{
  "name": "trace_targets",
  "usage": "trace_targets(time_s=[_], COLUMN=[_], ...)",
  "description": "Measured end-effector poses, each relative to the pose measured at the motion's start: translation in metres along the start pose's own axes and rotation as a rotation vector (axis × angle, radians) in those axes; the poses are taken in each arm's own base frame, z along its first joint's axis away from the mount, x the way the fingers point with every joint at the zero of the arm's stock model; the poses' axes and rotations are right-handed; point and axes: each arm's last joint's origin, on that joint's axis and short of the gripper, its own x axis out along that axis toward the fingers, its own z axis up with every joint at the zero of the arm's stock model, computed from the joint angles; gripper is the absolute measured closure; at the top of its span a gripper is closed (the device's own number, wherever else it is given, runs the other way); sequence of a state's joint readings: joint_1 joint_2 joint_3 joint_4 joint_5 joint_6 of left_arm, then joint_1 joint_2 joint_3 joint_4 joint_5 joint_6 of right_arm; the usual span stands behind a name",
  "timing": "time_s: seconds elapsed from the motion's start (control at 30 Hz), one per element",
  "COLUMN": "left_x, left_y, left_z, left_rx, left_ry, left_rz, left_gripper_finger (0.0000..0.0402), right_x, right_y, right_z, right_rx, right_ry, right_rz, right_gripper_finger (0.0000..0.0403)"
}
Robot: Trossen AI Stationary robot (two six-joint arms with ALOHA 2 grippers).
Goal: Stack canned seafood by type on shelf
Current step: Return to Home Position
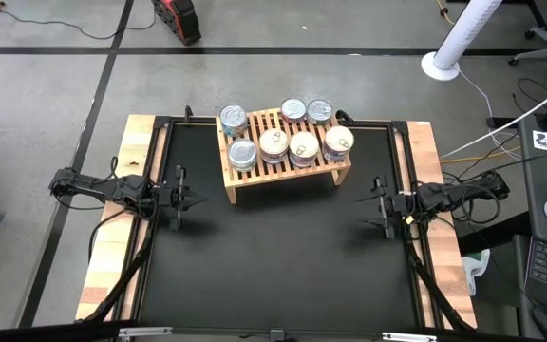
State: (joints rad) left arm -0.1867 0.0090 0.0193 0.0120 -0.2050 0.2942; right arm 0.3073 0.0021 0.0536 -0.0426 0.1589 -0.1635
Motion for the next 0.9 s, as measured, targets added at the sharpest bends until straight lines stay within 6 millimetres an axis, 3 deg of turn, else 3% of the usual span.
trace_targets(time_s=[0.27, 0.43, 0.9], left_x=[0.000, 0.000, 0.000], left_y=[0.000, 0.000, 0.000], left_z=[0.000, 0.000, 0.000], left_rx=[0.016, 0.023, 0.011], left_ry=[-0.001, -0.001, -0.001], left_rz=[0.000, 0.000, 0.000], left_gripper_finger=[0.0396, 0.0396, 0.0396], right_x=[0.003, 0.003, 0.002], right_y=[0.002, -0.006, -0.028], right_z=[-0.004, -0.004, -0.011], right_rx=[-0.006, -0.096, 0.016], right_ry=[-0.047, -0.026, 0.032], right_rz=[0.013, -0.151, -0.339], right_gripper_finger=[0.0155, 0.0155, 0.0155])
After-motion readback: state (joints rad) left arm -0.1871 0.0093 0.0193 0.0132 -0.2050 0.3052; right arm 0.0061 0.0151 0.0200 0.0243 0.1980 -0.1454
